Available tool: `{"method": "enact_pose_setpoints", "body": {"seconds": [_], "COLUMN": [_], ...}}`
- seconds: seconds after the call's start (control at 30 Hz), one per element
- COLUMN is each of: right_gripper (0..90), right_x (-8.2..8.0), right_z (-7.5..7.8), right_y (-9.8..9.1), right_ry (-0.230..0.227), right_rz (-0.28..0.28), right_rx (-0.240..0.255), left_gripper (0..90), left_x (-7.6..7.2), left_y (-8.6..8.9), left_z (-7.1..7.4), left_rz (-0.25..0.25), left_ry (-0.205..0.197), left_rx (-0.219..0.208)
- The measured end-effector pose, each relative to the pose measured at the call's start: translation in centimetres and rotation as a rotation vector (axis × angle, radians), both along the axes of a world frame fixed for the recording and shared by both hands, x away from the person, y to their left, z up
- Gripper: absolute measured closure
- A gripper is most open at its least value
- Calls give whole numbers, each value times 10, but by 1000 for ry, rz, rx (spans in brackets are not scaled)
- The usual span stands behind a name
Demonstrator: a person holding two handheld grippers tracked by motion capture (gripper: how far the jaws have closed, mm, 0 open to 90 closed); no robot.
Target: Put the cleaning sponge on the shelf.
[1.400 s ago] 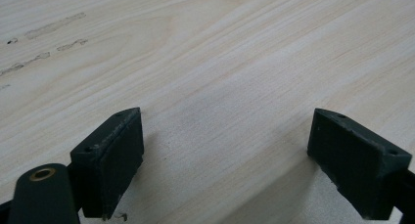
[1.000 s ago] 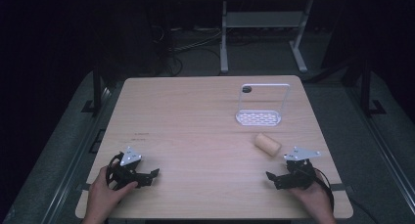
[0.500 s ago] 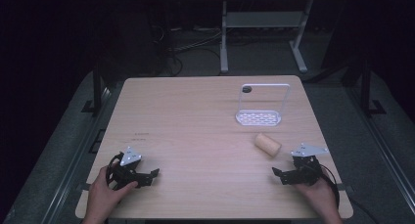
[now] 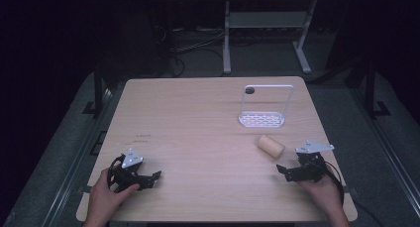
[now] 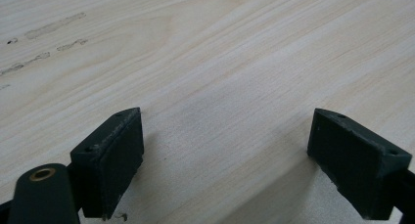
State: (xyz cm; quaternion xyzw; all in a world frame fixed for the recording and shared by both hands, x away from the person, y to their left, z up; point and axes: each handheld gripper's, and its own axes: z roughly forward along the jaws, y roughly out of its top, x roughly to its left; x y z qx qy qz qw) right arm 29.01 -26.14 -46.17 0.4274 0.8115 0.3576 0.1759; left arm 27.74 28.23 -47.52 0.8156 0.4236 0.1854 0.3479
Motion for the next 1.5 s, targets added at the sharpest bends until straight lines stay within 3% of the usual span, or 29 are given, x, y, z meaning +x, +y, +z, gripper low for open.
{"method": "enact_pose_setpoints", "body": {"seconds": [0.93,1.2,1.5], "right_gripper": [53,53,53], "right_x": [27,37,53], "right_z": [22,24,26], "right_y": [11,14,19], "right_ry": [-8,2,50], "right_rz": [52,69,105], "right_rx": [16,18,18], "left_gripper": [129,129,130], "left_x": [0,0,0], "left_y": [0,0,0], "left_z": [0,0,0], "left_rz": [0,0,0], "left_ry": [1,1,0], "left_rx": [1,1,0]}}
